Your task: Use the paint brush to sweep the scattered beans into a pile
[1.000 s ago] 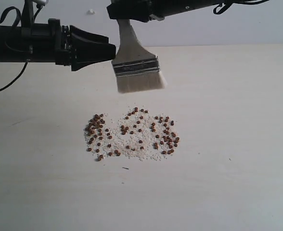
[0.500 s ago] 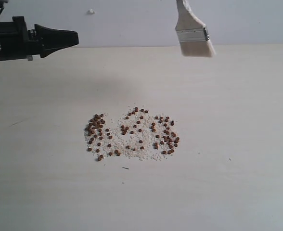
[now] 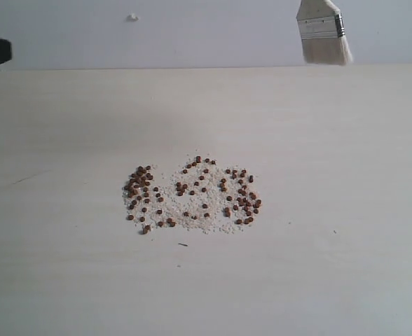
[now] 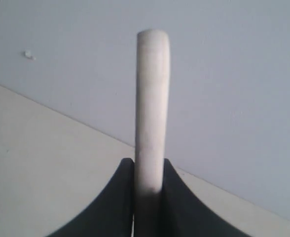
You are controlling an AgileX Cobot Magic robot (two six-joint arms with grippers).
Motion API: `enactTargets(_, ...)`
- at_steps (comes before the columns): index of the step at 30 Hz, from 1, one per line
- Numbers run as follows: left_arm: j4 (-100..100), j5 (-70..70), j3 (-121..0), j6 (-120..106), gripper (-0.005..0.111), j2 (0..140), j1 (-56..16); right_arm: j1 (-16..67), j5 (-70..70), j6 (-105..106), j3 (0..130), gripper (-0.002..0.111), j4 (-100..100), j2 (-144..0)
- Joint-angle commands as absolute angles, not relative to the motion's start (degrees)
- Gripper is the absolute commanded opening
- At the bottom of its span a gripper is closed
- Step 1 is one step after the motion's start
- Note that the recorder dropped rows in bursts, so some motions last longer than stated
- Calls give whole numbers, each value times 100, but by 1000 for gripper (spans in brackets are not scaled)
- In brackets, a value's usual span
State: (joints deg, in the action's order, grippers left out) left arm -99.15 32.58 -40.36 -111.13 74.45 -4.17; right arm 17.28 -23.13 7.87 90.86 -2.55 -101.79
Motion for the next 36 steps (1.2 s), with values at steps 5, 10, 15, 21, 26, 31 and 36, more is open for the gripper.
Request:
enactTargets(5, -9995, 1575, -2789, -10405, 0, 4983, -398, 1792, -2743, 413, 9109, 0, -348, -9872)
enactTargets(10, -9995, 981, -2012, -10044, 0, 3321, -398, 1992, -2936, 413, 9109, 0, -345, -9642)
enactTargets(15, -9995, 477, -1504, -9653, 0, 1891, -398, 2263, -2936, 413, 9109, 0, -356, -9472)
enactTargets(21, -9995, 261, -1009, -9186, 0, 675, -398, 2645, -2456, 173, 8825, 0, -975, -9328)
enactTargets(26, -9995, 52, -587, -8792, 0, 131, -398, 2835, -1574, -1099, 8146, 0, -2519, -9193)
enactTargets(31, -9995, 0, -246, -8768, 0, 29, -398, 2835, -983, -3081, 7656, 0, -4464, -9132)
enactTargets(36, -9995, 0, 0, -8780, 0, 29, -398, 2835, -1073, -4785, 7411, 0, -6568, -9132)
